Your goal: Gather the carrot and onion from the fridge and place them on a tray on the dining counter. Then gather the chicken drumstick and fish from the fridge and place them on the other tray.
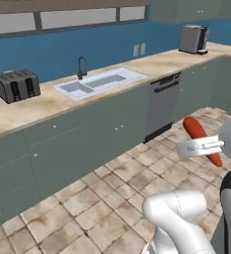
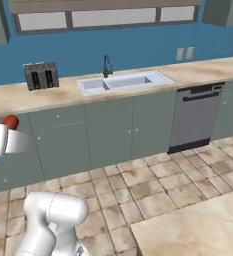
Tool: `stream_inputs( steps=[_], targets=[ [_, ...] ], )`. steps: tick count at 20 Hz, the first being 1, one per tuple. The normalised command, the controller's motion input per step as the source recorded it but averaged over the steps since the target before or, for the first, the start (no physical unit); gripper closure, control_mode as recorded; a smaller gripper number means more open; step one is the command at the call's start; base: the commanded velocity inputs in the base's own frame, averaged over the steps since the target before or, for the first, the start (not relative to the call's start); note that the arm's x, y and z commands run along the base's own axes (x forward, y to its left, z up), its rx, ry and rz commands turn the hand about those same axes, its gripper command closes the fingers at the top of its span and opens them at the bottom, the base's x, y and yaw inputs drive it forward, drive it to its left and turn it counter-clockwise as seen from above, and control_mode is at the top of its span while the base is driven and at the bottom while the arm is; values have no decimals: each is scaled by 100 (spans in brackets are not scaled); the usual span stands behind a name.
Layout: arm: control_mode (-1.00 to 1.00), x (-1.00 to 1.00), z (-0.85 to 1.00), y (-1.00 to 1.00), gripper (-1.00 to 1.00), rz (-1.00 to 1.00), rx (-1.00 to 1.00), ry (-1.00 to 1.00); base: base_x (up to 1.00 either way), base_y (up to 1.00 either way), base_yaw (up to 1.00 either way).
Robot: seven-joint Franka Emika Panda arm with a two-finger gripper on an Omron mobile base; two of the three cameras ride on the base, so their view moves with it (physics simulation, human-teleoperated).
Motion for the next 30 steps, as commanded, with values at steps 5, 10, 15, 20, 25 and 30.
stream_inputs(
  steps=[5,10,15,20,25,30],
  targets=[
    [100,0,0,0,100,0,0,0,48,43,-54],
    [100,0,0,0,100,0,0,0,35,39,-58],
    [100,0,0,0,100,0,0,0,50,53,-54],
    [100,0,0,0,100,0,0,0,92,68,-38],
    [100,0,0,0,100,0,0,0,90,47,-39],
    [100,0,0,0,100,0,0,0,71,27,-49]
  ],
)
